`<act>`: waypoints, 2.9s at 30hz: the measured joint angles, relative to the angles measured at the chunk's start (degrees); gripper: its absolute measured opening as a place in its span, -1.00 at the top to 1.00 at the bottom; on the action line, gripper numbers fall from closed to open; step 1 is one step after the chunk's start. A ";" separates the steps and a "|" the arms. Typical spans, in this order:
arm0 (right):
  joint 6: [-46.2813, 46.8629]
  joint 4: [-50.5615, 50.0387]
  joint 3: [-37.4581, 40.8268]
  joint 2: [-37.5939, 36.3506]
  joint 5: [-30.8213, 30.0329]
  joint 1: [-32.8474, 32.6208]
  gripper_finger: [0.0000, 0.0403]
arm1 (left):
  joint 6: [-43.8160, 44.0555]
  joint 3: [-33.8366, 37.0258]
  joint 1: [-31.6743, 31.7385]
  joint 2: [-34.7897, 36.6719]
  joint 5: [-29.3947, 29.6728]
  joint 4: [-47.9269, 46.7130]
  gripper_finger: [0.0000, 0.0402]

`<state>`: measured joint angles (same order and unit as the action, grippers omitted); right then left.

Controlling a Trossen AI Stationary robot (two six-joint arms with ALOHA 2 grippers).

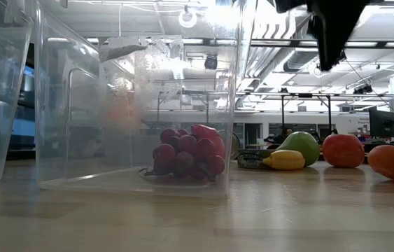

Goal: Pick & Place Food Item
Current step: Put the banana into the right transparent bin

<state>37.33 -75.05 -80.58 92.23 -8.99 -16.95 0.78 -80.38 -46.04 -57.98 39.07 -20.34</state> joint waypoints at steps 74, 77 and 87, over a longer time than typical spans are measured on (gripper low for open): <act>-52.42 38.32 24.93 9.99 6.58 19.22 -0.03 | -5.23 0.00 9.40 1.90 3.24 -4.41 -0.63; -51.78 38.29 24.97 10.03 6.49 19.22 -0.03 | -5.09 0.00 9.40 1.99 3.23 -4.84 -0.63; -46.26 36.75 25.28 7.30 5.73 18.70 -0.03 | -5.34 0.00 9.40 2.08 3.23 -5.51 -0.63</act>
<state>-8.93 -38.30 -55.31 99.53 -3.26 1.75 -4.57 -80.38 -36.64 -55.90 42.30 -25.85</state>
